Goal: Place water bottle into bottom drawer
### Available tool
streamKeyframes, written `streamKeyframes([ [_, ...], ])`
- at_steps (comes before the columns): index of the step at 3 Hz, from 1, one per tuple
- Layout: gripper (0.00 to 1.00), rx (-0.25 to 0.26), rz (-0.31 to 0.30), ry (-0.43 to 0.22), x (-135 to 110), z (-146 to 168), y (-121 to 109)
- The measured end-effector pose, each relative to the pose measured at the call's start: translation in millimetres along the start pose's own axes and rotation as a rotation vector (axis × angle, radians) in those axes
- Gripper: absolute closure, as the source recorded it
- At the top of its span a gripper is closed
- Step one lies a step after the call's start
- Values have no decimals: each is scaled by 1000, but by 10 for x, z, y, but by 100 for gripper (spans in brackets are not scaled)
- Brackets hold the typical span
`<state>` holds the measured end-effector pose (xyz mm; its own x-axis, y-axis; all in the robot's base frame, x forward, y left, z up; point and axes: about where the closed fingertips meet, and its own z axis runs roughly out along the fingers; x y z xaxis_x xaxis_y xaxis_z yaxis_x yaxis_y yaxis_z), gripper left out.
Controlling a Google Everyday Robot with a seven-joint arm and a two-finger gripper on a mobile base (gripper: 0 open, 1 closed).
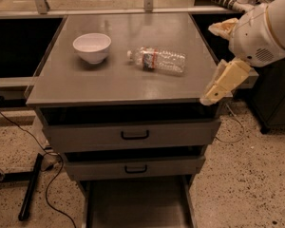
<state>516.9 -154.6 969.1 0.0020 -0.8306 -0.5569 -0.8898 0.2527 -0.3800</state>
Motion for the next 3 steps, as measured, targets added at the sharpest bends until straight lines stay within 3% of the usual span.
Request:
streamKeyframes([
  [1, 0, 22, -37, -32, -30, 130, -104],
  [2, 0, 24, -81, -104, -110, 370, -312],
  [3, 0, -15, -111, -157, -121, 706, -520],
])
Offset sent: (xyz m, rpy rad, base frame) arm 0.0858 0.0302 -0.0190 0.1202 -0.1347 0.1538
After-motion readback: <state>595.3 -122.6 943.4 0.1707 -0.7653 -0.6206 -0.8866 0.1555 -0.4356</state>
